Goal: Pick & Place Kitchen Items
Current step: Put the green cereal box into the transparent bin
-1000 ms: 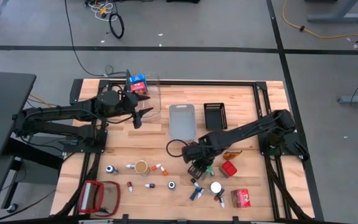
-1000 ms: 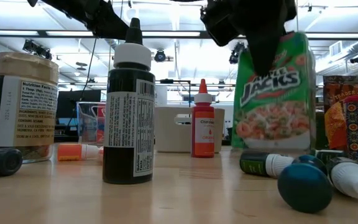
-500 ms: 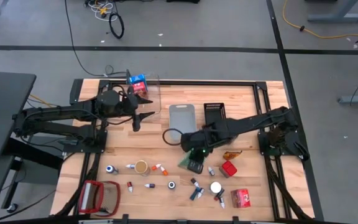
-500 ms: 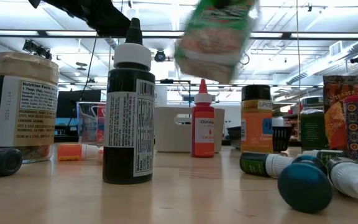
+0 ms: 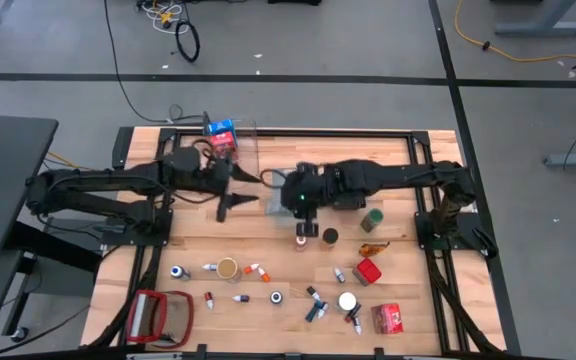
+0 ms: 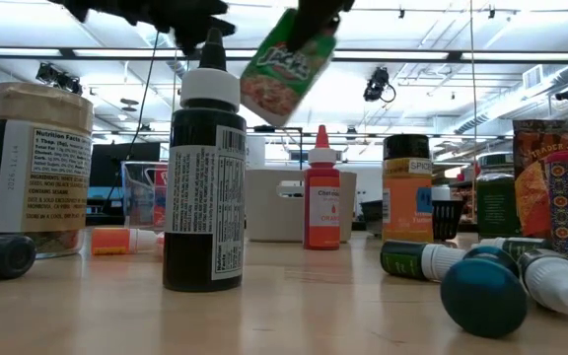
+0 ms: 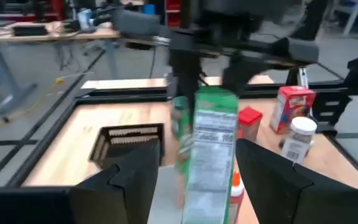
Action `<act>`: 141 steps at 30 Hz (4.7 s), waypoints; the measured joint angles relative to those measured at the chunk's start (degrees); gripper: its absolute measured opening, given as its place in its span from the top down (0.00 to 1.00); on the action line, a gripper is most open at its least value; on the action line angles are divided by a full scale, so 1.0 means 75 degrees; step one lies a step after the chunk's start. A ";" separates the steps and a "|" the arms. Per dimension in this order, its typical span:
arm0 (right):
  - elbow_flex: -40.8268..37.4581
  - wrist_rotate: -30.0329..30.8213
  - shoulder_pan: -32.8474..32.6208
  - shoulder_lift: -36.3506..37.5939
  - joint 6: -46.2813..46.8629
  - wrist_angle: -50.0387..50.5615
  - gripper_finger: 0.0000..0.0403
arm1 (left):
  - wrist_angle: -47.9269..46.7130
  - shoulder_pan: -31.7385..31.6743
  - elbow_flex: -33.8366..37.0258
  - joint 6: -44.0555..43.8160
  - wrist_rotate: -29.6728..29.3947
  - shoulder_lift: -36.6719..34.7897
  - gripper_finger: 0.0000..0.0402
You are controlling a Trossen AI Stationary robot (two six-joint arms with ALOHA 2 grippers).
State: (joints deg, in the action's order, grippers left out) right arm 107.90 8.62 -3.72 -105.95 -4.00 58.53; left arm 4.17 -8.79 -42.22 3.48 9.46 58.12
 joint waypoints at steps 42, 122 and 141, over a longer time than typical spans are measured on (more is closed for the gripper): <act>0.0003 0.0244 0.0673 -0.0023 -0.1776 -0.0653 0.59 | 0.0050 0.0296 -0.0935 0.0887 -0.2112 0.1869 0.49; -0.3379 -0.3833 0.2630 0.0475 -0.1944 -0.8533 0.57 | 0.0057 -0.0496 0.1017 0.0368 -0.2345 -0.1401 0.60; -0.3366 -0.3183 0.2591 0.0469 -0.1736 -0.7718 0.60 | -0.0037 -0.0491 0.1017 0.0255 -0.2744 -0.1401 0.44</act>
State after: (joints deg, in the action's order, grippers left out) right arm 82.65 -15.25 15.71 -102.43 -17.02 0.64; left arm 3.89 -12.47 -34.59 5.39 -11.13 47.62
